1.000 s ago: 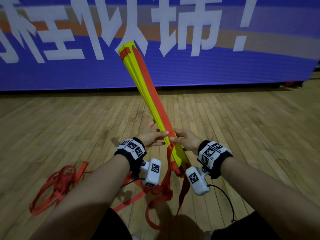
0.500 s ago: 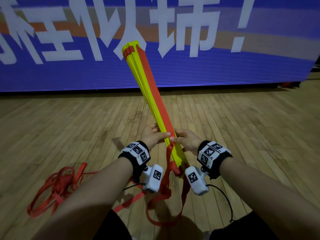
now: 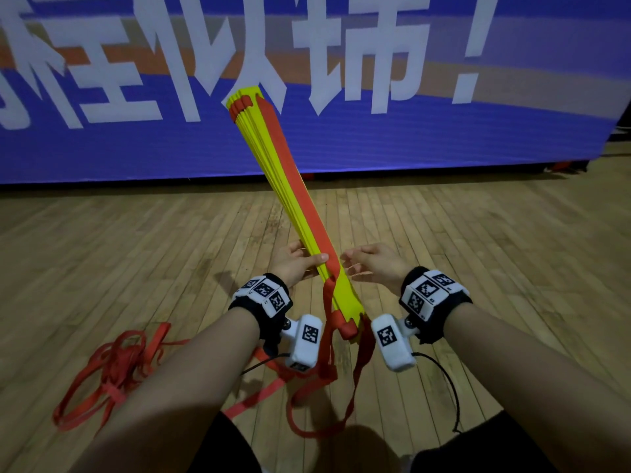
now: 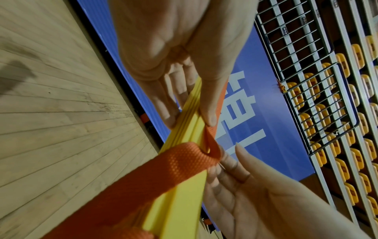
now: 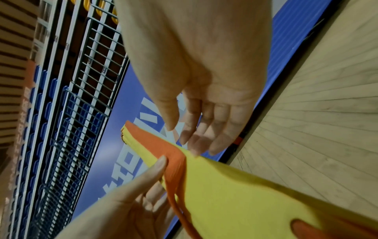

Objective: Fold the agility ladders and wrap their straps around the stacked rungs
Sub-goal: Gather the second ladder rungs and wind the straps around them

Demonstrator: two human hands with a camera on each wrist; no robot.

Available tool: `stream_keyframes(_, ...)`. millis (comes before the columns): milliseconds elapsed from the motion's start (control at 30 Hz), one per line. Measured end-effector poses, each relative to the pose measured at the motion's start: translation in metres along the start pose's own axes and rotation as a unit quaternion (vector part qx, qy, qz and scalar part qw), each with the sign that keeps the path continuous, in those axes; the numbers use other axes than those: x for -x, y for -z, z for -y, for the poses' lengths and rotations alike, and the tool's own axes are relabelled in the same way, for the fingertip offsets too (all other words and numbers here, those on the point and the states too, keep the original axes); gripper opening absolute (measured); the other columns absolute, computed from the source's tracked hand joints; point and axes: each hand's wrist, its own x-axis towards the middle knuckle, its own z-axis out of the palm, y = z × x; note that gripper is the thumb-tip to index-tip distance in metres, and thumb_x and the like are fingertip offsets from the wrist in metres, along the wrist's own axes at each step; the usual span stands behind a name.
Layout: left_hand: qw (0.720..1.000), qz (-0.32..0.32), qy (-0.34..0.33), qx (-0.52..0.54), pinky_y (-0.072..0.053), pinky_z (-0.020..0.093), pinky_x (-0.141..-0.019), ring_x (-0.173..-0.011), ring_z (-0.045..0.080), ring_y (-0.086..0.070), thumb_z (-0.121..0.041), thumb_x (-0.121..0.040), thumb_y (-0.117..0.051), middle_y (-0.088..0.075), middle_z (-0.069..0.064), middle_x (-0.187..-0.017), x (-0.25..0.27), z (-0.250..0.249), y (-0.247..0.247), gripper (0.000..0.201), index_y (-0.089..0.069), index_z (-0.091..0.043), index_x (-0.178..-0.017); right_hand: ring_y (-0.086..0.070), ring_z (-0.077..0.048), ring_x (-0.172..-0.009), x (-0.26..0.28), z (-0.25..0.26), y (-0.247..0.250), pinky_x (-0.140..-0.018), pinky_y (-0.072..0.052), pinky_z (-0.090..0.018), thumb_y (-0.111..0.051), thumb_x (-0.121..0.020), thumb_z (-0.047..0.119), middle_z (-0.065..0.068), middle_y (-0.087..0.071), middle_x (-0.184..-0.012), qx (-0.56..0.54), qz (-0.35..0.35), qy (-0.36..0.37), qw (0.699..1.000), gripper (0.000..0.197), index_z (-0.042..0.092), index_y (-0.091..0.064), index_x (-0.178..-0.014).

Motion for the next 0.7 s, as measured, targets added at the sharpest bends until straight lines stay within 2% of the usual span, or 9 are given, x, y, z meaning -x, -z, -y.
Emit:
stream_keyframes(100, 1.0, -0.001, -0.001, 0.005, -0.058, 0.023, -0.064, -0.08, 0.017, -0.068, 0.004, -0.081, -0.069, -0.07, 0.01, -0.102, 0.001, -0.001, 0.002, 0.038, -0.058, -0.001, -0.118, -0.063, -0.017, -0.076, 0.007, 0.004, 0.003, -0.084, -0.052, -0.03, -0.045, -0.1, 0.02, -0.007, -0.062, -0.079, -0.051, 0.007, -0.022, 0.998, 0.025, 0.002, -0.061, -0.097)
stream_keyframes(167, 1.0, -0.003, -0.001, 0.0, -0.058, 0.024, -0.066, -0.083, 0.019, -0.068, 0.003, -0.082, -0.069, -0.069, 0.012, -0.108, 0.002, -0.001, 0.002, 0.038, -0.058, -0.002, -0.118, -0.064, -0.018, -0.078, 0.01, 0.007, 0.003, -0.086, -0.051, -0.031, -0.046, -0.1, 0.024, -0.011, -0.061, -0.082, -0.045, 0.006, -0.03, 0.999, 0.029, 0.001, -0.063, -0.097)
stream_keyframes(267, 1.0, -0.012, -0.002, -0.009, -0.058, 0.028, -0.071, -0.09, 0.023, -0.068, 0.001, -0.083, -0.069, -0.068, 0.012, -0.113, 0.002, -0.002, 0.002, 0.042, -0.057, -0.003, -0.123, -0.064, -0.017, -0.075, 0.011, 0.007, 0.002, -0.083, -0.052, -0.029, -0.049, -0.099, 0.028, -0.01, -0.06, -0.08, -0.032, 0.001, -0.043, 0.999, 0.033, -0.002, -0.065, -0.1)
stream_keyframes(367, 1.0, -0.029, -0.004, -0.002, -0.058, 0.028, -0.069, -0.093, 0.025, -0.067, 0.002, -0.082, -0.069, -0.068, 0.014, -0.114, 0.002, -0.003, 0.001, 0.045, -0.056, -0.001, -0.125, -0.066, -0.019, -0.078, 0.013, 0.006, 0.0, -0.079, -0.054, -0.027, -0.055, -0.096, 0.024, -0.008, -0.063, -0.081, -0.015, 0.026, -0.051, 0.998, 0.032, -0.004, -0.065, -0.108)
stream_keyframes(467, 0.999, -0.051, -0.011, -0.006, -0.058, 0.029, -0.069, -0.096, 0.026, -0.066, 0.003, -0.082, -0.069, -0.067, 0.016, -0.115, 0.003, -0.003, 0.0, 0.043, -0.056, 0.002, -0.123, -0.064, -0.016, -0.089, 0.014, 0.005, -0.002, -0.071, -0.055, -0.02, -0.062, -0.091, 0.017, -0.01, -0.067, -0.099, 0.02, 0.051, -0.044, 0.997, 0.024, 0.002, -0.066, -0.109)
stream_keyframes(533, 0.998, -0.065, -0.018, -0.01, -0.056, 0.027, -0.068, -0.096, 0.025, -0.065, 0.004, -0.082, -0.069, -0.067, 0.015, -0.113, 0.004, -0.002, -0.001, 0.039, -0.057, 0.001, -0.119, -0.06, -0.014, -0.093, 0.012, 0.003, -0.005, -0.074, -0.054, -0.02, -0.067, -0.087, 0.018, -0.006, -0.065, -0.103, 0.059, 0.064, -0.047, 0.995, 0.02, 0.007, -0.068, -0.104)
stream_keyframes(567, 0.997, -0.07, -0.022, -0.008, -0.055, 0.026, -0.067, -0.095, 0.025, -0.065, 0.004, -0.082, -0.068, -0.067, 0.015, -0.112, 0.004, -0.002, -0.002, 0.037, -0.058, 0.0, -0.117, -0.058, -0.014, -0.091, 0.011, 0.002, -0.009, -0.073, -0.053, -0.021, -0.07, -0.085, 0.019, -0.005, -0.064, -0.1, 0.083, 0.06, -0.047, 0.994, 0.016, 0.009, -0.068, -0.097)
stream_keyframes(633, 0.997, -0.076, -0.028, 0.0, -0.055, 0.025, -0.066, -0.093, 0.024, -0.065, 0.005, -0.082, -0.068, -0.067, 0.015, -0.111, 0.004, 0.0, -0.004, 0.035, -0.058, -0.002, -0.115, -0.057, -0.012, -0.075, 0.009, 0.001, -0.019, -0.064, -0.048, -0.022, -0.075, -0.081, 0.02, -0.003, -0.062, -0.081, 0.13, 0.028, -0.033, 0.991, 0.013, 0.013, -0.065, -0.078)
stream_keyframes(700, 0.996, -0.08, -0.034, -0.002, -0.056, 0.025, -0.064, -0.094, 0.025, -0.066, 0.005, -0.082, -0.068, -0.067, 0.016, -0.112, 0.004, 0.0, -0.005, 0.038, -0.057, 0.0, -0.118, -0.055, -0.013, -0.063, 0.005, -0.003, -0.026, -0.06, -0.046, -0.026, -0.076, -0.079, 0.019, 0.0, -0.058, -0.067, 0.166, -0.018, -0.006, 0.986, 0.022, 0.015, -0.06, -0.066)
